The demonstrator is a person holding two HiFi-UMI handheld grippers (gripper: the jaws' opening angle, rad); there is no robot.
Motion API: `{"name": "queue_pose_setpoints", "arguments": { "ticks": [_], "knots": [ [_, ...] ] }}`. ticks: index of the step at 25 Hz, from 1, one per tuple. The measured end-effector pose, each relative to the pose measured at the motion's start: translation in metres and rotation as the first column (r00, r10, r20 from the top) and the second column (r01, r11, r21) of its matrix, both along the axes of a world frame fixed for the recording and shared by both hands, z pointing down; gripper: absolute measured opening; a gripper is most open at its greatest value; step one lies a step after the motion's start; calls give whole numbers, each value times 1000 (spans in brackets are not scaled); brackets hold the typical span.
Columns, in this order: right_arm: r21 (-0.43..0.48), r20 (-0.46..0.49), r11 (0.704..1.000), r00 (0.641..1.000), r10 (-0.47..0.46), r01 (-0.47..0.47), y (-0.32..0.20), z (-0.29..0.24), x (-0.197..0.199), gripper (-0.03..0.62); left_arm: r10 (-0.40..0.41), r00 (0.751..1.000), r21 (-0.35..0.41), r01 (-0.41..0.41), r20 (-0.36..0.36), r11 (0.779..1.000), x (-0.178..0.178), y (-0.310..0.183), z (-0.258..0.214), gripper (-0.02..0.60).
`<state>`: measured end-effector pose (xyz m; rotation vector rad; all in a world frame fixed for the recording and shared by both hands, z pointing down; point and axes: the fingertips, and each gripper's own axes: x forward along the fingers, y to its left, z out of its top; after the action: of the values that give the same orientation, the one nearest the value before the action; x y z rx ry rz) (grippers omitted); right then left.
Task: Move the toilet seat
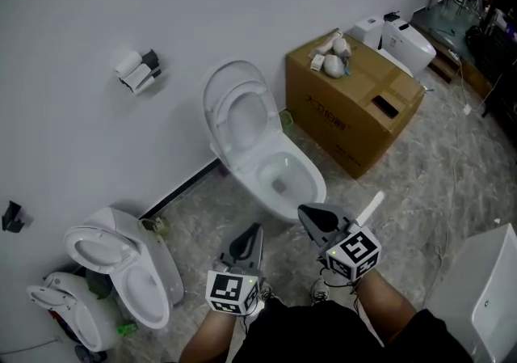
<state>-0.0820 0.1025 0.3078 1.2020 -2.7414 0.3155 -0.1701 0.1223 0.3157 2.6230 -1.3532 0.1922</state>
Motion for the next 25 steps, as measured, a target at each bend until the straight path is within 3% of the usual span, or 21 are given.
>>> {"name": "queue_pose_setpoints", "arguments": {
  "ticks": [8, 25],
  "knots": [
    [50, 42, 997, 997, -59, 57, 33, -15, 47, 4, -47, 998, 25, 46, 51, 999, 53, 48, -13, 15],
    [51, 2, 991, 992, -126, 126, 73, -8, 91, 3, -142, 990, 33, 142, -11, 989, 93, 83, -4, 16]
  ]
}}
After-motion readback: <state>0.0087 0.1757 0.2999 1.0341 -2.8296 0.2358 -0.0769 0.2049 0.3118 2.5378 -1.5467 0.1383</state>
